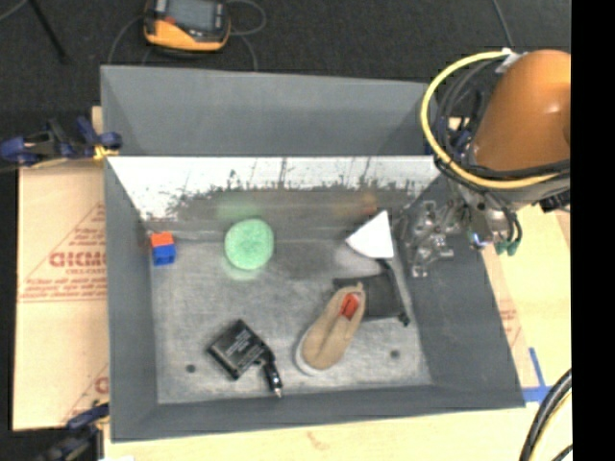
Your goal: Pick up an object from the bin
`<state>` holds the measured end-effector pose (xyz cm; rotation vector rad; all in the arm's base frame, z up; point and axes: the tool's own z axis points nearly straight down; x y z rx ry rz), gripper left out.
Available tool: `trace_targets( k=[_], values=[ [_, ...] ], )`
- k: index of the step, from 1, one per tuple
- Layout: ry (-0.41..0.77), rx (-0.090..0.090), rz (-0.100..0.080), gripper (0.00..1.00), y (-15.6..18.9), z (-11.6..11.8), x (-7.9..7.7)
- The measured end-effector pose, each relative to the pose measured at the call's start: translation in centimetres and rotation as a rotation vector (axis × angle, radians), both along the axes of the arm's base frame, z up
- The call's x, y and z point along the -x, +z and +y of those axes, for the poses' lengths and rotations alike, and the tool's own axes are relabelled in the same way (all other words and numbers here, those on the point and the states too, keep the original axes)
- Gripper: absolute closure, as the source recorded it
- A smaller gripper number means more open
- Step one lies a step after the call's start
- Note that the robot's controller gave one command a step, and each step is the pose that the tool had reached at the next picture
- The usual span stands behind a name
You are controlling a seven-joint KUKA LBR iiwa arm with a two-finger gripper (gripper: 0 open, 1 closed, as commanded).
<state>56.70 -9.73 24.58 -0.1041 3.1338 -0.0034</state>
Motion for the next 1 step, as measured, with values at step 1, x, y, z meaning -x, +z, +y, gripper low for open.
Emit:
trace_targets(
  k=[1],
  values=[
    [0.027, -0.003, 0.008, 0.00, -11.36, 1.44, -2.46]
  ],
)
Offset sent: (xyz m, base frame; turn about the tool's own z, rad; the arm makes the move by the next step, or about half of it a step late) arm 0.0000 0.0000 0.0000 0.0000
